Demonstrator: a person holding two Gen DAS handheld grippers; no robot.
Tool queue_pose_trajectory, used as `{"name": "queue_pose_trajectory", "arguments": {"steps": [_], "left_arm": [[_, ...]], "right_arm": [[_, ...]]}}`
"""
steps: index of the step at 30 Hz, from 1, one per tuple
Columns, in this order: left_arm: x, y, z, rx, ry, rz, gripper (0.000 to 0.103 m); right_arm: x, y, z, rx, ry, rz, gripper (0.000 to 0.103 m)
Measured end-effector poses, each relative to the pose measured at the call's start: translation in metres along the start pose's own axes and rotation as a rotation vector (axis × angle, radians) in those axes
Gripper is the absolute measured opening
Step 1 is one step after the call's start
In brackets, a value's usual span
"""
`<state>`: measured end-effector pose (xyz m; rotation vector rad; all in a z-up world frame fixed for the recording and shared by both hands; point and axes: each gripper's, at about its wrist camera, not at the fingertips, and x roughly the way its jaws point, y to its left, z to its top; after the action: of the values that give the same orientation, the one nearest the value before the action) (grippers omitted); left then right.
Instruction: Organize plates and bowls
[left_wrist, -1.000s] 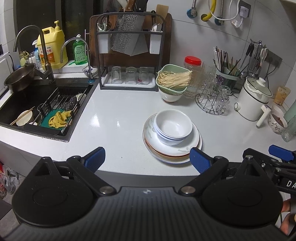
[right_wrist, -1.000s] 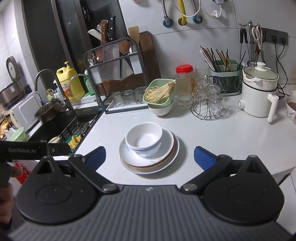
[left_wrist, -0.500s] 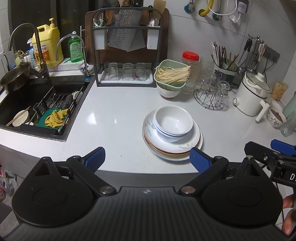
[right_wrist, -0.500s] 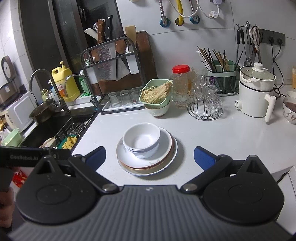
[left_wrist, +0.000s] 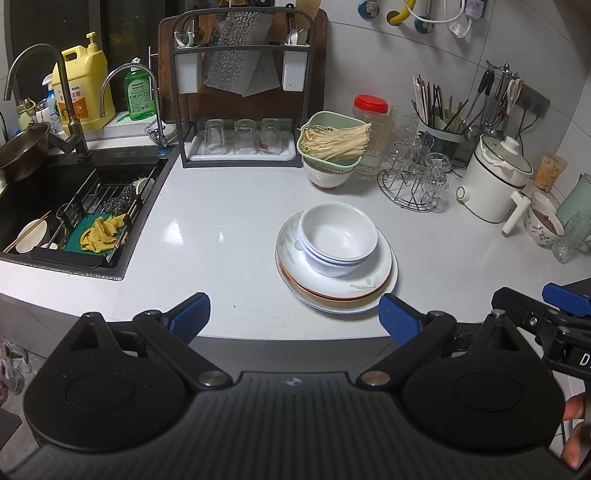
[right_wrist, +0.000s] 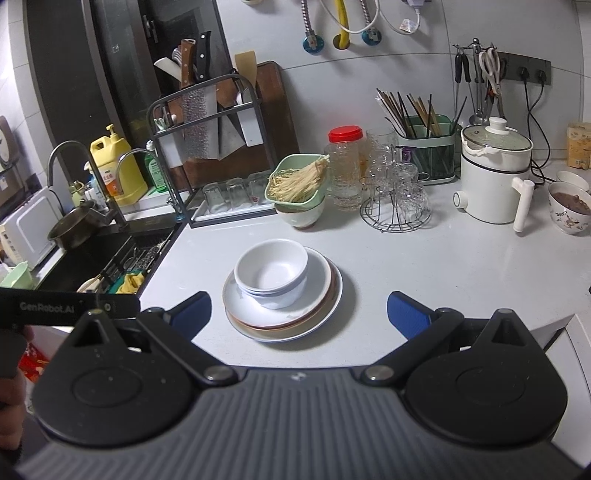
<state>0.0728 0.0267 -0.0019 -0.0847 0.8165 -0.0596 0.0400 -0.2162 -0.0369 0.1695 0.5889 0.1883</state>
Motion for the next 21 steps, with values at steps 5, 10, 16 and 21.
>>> {"name": "queue_pose_trajectory", "arguments": {"steps": [5, 10, 16, 21], "left_arm": [[0.0001, -0.0011, -0.0008, 0.002, 0.002, -0.006, 0.099], [-0.0002, -0.0017, 0.0001, 0.004, -0.002, -0.007, 0.099], [0.0007, -0.0050, 0.0001, 0.018, 0.002, -0.016, 0.099], [0.0023, -0.0065, 0.0009, 0.024, 0.006, -0.022, 0.099]], "right_arm": [[0.0004, -0.0012, -0.0002, 0.007, 0.003, 0.002, 0.103], [0.0024, -0.0018, -0.0001, 0.012, 0.011, -0.001, 0.103], [0.0041, -0.0007, -0.0013, 0.011, 0.021, 0.006, 0.103], [0.0056, 0.0009, -0.0021, 0.005, 0.024, 0.003, 0.103]]}}
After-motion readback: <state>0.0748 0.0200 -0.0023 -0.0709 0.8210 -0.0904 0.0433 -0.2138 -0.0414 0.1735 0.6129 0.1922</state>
